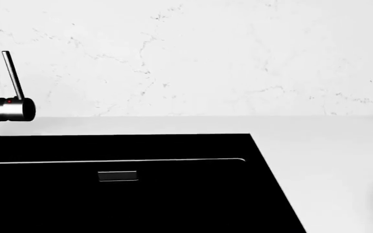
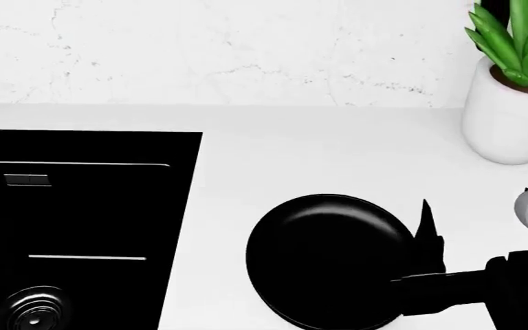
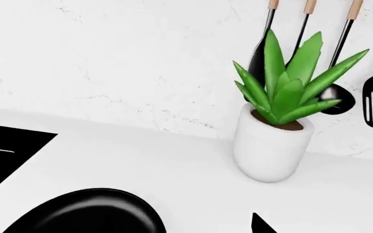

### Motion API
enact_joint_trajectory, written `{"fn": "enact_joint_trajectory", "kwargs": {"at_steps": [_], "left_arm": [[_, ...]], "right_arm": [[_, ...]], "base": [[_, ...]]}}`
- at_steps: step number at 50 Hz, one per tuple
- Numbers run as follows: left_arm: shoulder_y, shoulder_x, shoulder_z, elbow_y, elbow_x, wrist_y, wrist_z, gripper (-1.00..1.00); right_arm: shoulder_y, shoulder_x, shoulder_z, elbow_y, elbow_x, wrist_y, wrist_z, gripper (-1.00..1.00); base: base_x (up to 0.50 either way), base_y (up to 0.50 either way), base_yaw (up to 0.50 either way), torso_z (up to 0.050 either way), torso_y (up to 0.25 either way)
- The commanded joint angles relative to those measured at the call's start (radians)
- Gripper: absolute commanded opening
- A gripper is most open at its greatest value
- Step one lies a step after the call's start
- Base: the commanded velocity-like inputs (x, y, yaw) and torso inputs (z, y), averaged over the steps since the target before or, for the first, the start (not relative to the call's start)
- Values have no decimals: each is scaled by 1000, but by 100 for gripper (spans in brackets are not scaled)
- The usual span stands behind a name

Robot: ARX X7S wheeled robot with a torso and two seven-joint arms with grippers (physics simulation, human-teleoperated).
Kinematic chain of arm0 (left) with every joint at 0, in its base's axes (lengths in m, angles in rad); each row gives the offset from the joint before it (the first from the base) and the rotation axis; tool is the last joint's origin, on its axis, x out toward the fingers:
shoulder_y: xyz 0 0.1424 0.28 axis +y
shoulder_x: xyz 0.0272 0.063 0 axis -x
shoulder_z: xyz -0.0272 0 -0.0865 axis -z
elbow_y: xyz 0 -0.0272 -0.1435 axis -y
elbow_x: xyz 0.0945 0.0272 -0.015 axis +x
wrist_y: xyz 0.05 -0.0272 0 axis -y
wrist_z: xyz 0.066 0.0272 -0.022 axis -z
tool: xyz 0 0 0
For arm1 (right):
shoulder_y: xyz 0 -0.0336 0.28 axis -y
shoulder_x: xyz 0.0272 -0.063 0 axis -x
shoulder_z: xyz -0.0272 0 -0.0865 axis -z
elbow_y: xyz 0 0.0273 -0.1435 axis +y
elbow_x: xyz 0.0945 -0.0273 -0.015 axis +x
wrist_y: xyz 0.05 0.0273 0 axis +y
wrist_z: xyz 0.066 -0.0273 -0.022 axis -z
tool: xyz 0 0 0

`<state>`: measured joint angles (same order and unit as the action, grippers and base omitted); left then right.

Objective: Pick the pan and sponge and place them into the sink. Then turn on the water.

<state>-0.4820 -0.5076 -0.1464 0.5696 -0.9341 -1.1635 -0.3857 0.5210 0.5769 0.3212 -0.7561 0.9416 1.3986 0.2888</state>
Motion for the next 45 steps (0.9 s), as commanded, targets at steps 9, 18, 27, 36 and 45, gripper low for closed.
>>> {"fn": "enact_joint_trajectory", "kwargs": {"at_steps": [9,18,27,36,45], "left_arm": [[25,-17,11,-22,15,36,26,100],[35,-24,7,-19,14,38,22,100],[6,-34,-3,3,-19,-8,-13,100],[25,-28,40,-10,25,31,1,100],[52,-47,29,-17,31,52,18,100]], "right_arm": [[133,214,-96,177,934,45,700,100],[204,426,-379,158,1379,-179,974,100],[113,452,-401,141,1475,-277,1008,100],[65,443,-483,179,1461,-256,1018,100],[187,353,-613,328,1391,-195,1012,100]], "base": [[0,0,0,0,0],[0,0,0,0,0],[0,0,0,0,0],[0,0,0,0,0],[0,0,0,0,0]]}}
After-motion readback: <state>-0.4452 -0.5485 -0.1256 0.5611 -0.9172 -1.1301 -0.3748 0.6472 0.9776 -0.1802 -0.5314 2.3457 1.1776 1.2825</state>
